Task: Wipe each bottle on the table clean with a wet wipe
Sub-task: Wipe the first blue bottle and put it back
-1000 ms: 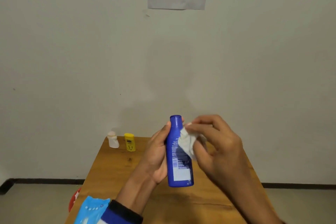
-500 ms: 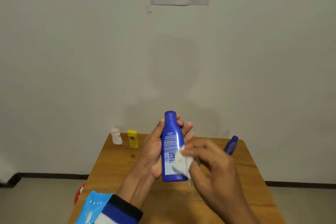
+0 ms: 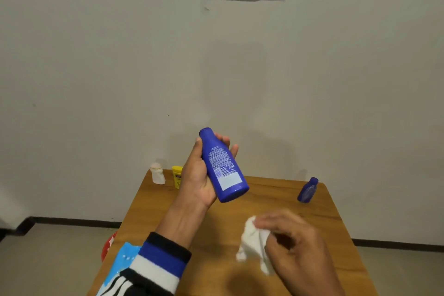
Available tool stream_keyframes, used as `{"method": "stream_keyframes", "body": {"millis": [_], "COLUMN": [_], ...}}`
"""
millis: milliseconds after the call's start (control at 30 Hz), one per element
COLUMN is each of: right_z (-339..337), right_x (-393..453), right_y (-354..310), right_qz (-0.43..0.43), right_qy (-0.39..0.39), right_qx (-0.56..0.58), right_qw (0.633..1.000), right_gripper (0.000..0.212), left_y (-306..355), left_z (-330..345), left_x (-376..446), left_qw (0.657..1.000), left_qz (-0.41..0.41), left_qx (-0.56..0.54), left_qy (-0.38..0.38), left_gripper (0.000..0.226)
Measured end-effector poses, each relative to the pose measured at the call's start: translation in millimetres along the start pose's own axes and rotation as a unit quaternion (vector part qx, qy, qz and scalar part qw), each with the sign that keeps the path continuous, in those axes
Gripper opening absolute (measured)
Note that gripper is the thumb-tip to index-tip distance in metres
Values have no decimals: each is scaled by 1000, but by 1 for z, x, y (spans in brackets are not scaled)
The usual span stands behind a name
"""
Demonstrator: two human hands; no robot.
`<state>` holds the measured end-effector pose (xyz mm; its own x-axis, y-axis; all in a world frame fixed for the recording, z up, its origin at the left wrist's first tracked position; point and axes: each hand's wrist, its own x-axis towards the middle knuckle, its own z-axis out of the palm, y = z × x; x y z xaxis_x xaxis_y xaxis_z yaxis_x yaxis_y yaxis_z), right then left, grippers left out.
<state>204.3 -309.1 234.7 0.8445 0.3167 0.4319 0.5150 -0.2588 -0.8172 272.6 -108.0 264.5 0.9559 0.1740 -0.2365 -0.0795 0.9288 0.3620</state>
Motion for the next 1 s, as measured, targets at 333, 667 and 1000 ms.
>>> {"method": "stream_keyframes", "body": {"millis": [333, 667, 1000], "right_z": [31, 4, 48], "right_x": [29, 36, 26], "right_y": [-25, -26, -20], "right_qz": [-208, -180, -205], "right_qy": [51, 141, 84], "right_qx": [-207, -158, -154], "right_qw": [955, 961, 963], "right_gripper": [25, 22, 26], "left_y": [-31, -13, -28], "left_z": [9, 4, -35], "left_x": [0, -1, 16], "left_qw": [996, 992, 990], "left_qz": [-39, -48, -21], "left_qx": [-7, -8, 49], "left_qy": [83, 119, 129], "left_gripper": [40, 27, 44]}}
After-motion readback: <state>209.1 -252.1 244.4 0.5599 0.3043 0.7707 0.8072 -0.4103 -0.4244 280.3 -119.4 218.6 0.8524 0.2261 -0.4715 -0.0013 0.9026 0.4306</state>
